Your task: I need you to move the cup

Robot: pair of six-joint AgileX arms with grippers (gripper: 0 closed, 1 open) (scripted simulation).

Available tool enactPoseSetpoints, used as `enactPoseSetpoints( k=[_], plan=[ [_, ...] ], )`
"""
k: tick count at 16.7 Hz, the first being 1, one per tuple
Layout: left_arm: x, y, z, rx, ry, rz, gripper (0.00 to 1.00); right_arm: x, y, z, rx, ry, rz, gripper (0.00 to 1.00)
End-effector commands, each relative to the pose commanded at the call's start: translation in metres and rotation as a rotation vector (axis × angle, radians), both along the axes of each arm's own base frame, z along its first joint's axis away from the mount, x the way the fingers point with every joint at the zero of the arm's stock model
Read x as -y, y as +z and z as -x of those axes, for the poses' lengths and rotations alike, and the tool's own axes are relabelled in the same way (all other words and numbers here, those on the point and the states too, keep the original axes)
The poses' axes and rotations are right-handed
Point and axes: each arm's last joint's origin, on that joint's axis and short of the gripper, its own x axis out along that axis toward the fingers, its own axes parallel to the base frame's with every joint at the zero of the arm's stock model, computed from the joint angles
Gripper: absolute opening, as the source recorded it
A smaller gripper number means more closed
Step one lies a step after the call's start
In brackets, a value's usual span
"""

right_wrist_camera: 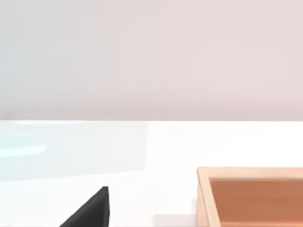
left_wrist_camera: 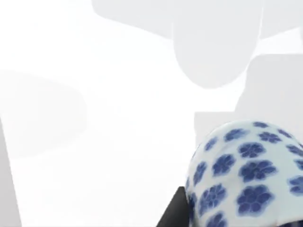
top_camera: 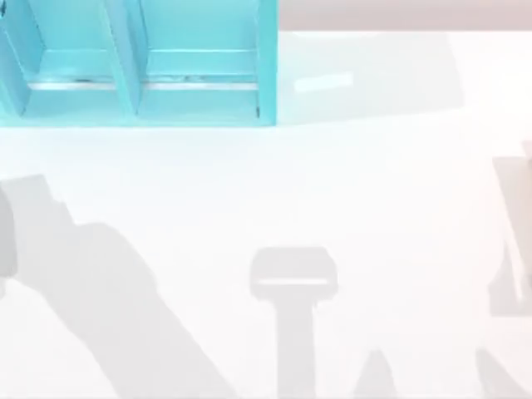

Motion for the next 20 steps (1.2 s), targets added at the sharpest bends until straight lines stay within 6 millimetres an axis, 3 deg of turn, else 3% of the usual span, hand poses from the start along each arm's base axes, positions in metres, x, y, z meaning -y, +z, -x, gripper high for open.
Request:
enactPoseSetpoints(
  k=[2,5,10,17,20],
  plan=[
    [-0.037,0.011,0.011,0.0,0.002,0.0,0.0,0.0,0.0,0.0,0.0,0.0,0.0,1.0],
    [-0.06,0.018,0.021,-0.003,0.003,0.002,0.0,0.0,0.0,0.0,0.0,0.0,0.0,1.0],
    [-0.059,0.019,0.021,0.0,-0.001,-0.002,0.0,0.0,0.0,0.0,0.0,0.0,0.0,1.0],
    [-0.061,-0.04,0.021,0.0,0.002,-0.001,0.0,0.0,0.0,0.0,0.0,0.0,0.0,1.0],
    [-0.061,-0.046,0.022,-0.003,0.003,0.002,0.0,0.0,0.0,0.0,0.0,0.0,0.0,1.0]
  ],
)
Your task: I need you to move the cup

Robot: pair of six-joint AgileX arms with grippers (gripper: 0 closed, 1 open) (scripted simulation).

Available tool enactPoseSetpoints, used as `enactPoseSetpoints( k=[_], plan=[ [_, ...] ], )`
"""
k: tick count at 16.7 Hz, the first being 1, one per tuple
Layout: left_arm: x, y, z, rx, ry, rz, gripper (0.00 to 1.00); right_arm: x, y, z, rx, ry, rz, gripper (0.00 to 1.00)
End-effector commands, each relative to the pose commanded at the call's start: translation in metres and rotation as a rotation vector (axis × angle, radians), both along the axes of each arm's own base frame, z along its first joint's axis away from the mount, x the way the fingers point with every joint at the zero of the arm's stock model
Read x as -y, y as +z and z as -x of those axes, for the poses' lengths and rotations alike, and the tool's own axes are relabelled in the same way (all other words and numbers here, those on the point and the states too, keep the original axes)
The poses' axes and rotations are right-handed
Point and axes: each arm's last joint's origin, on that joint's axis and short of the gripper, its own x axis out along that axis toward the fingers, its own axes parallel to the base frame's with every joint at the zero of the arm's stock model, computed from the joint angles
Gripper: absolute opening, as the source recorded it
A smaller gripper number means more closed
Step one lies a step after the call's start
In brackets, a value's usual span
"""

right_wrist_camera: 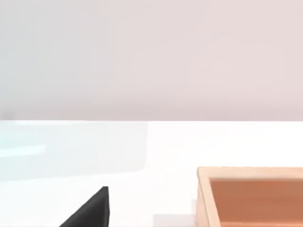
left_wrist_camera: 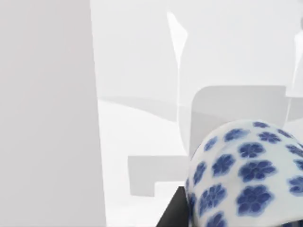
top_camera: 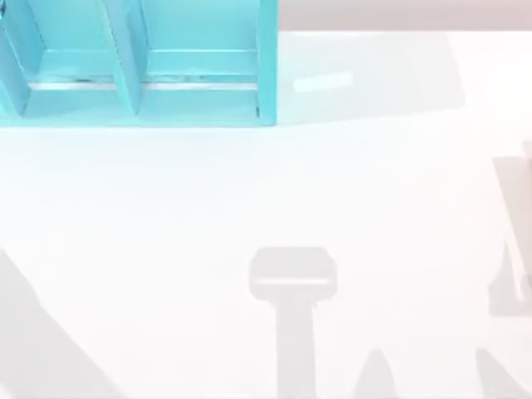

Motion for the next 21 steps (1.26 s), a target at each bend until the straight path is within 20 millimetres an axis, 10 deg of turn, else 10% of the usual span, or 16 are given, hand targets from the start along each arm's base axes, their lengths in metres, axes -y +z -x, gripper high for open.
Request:
enactPoseSetpoints(
  k=[2,15,21],
  plan=[
    [0.0,0.0,0.0,0.0,0.0,0.0,0.0,0.0,0.0,0.0,0.0,0.0,0.0,1.0],
    [0.0,0.0,0.0,0.0,0.0,0.0,0.98,0.0,0.0,0.0,0.0,0.0,0.0,1.0],
    [0.0,0.0,0.0,0.0,0.0,0.0,1.0,0.0,0.0,0.0,0.0,0.0,0.0,1.0]
  ],
)
